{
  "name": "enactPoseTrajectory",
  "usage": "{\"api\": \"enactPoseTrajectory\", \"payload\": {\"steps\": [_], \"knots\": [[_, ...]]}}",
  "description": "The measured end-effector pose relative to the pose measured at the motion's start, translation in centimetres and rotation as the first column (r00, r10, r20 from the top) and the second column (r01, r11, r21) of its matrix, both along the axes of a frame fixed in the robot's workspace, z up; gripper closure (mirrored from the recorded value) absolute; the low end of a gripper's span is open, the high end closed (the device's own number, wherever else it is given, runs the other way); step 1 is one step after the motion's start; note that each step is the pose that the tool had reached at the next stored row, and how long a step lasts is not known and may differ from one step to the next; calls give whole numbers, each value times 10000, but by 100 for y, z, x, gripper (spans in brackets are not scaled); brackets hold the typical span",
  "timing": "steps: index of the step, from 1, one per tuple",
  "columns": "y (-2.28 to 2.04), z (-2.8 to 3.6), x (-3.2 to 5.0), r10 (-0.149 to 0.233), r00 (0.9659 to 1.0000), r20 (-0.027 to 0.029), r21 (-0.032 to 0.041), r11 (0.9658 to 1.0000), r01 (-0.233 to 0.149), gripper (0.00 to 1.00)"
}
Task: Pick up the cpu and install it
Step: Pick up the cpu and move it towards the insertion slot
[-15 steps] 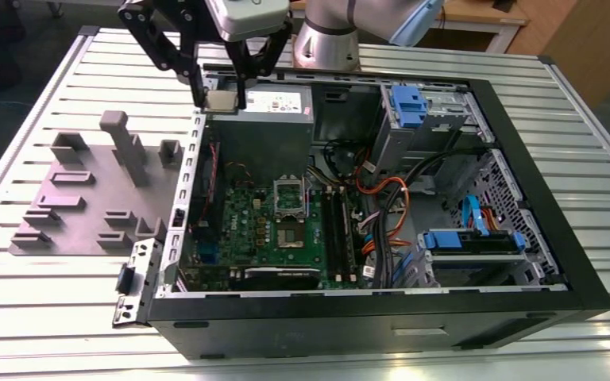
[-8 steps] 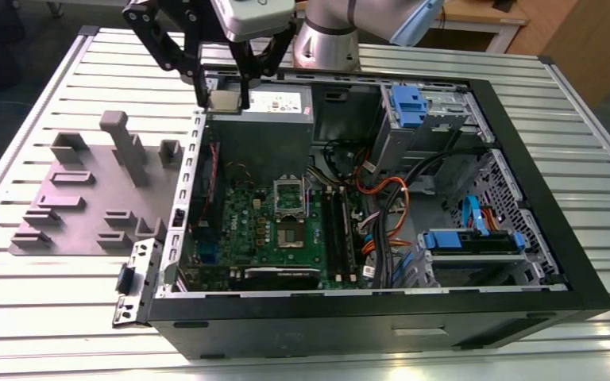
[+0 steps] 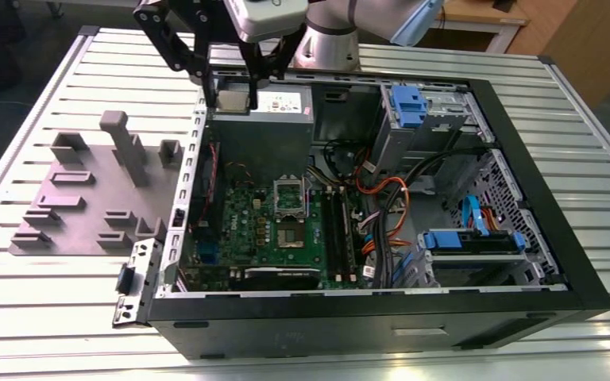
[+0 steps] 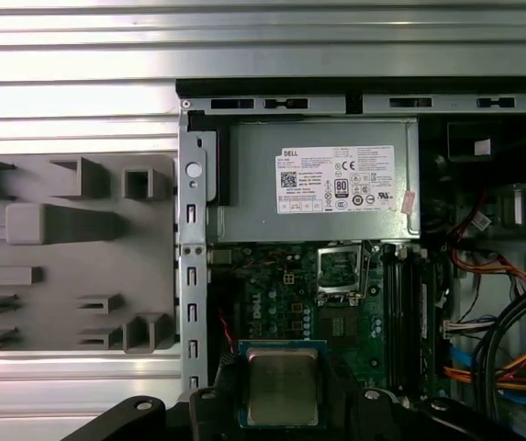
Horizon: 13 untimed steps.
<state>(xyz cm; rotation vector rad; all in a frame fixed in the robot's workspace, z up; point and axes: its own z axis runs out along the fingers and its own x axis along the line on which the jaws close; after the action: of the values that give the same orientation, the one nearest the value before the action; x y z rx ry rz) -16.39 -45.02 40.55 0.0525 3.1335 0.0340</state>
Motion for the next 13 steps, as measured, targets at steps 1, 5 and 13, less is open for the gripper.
{"api": "enactPoseTrajectory", "payload": {"steps": [1,5,13], "knots": [[0,1,12,0,10000,-1,-1,10000,0,53],[0,0,55,0,10000,-1,-1,10000,0,53],[0,0,115,0,10000,0,-1,10000,0,53]]}}
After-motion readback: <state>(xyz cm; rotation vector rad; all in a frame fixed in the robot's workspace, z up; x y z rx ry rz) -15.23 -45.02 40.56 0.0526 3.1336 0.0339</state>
